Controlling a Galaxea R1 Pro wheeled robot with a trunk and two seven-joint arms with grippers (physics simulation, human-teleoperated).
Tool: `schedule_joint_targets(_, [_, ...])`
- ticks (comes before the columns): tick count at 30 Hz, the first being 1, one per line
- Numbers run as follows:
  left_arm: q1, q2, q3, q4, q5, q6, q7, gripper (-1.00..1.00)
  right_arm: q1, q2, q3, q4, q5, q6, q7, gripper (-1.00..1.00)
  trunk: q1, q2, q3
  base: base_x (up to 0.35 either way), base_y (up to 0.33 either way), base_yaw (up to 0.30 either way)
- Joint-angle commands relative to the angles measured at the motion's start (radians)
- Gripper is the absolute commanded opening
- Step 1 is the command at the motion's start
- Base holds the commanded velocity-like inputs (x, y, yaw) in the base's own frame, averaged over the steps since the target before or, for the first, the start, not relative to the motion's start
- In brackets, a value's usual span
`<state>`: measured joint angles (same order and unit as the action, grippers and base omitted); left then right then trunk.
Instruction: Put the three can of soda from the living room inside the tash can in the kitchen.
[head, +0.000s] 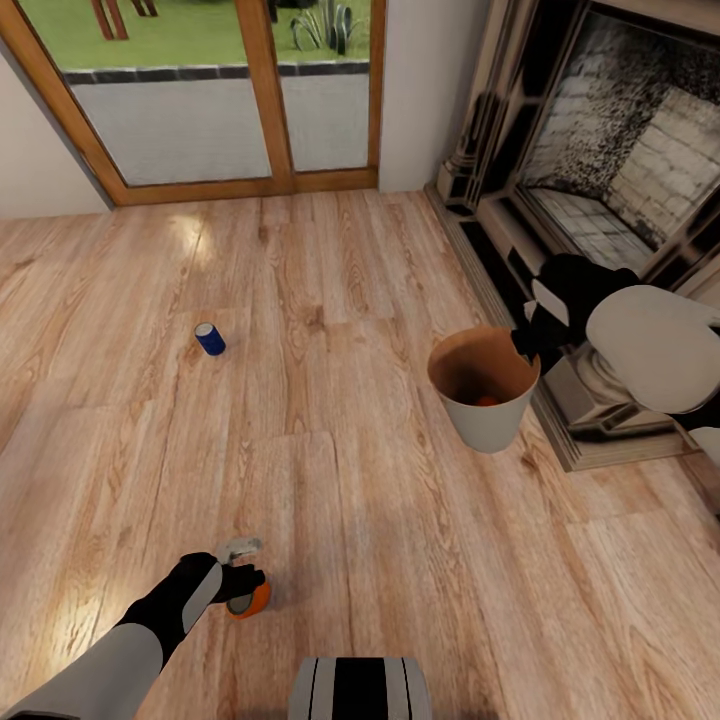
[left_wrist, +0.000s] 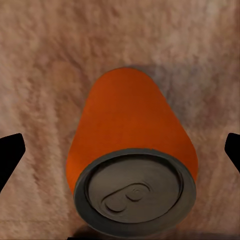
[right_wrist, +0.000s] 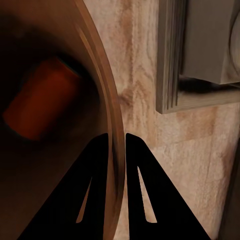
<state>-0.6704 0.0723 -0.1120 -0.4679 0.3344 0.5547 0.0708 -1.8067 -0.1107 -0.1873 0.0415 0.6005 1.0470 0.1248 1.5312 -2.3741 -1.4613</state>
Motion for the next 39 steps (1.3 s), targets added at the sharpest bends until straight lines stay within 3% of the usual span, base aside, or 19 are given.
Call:
schedule_joint_targets(1, [0.000, 0.000, 0.000, 0.000, 0.000, 0.000, 0.000, 1.00, 0.000, -0.001, 0.004, 0.000, 0.000, 0.000, 0.003, -1.00, 0.000, 0.000, 0.000, 0.000, 0.000, 0.000])
schedule_joint_targets(39, [0.007, 0.000, -0.004, 0.002, -0.001, -0.009, 0.003, 1.00, -0.002, 0.002, 0.003, -0.006, 0.000, 0.000, 0.003, -1.00, 0.000, 0.000, 0.000, 0.000, 0.000, 0.000])
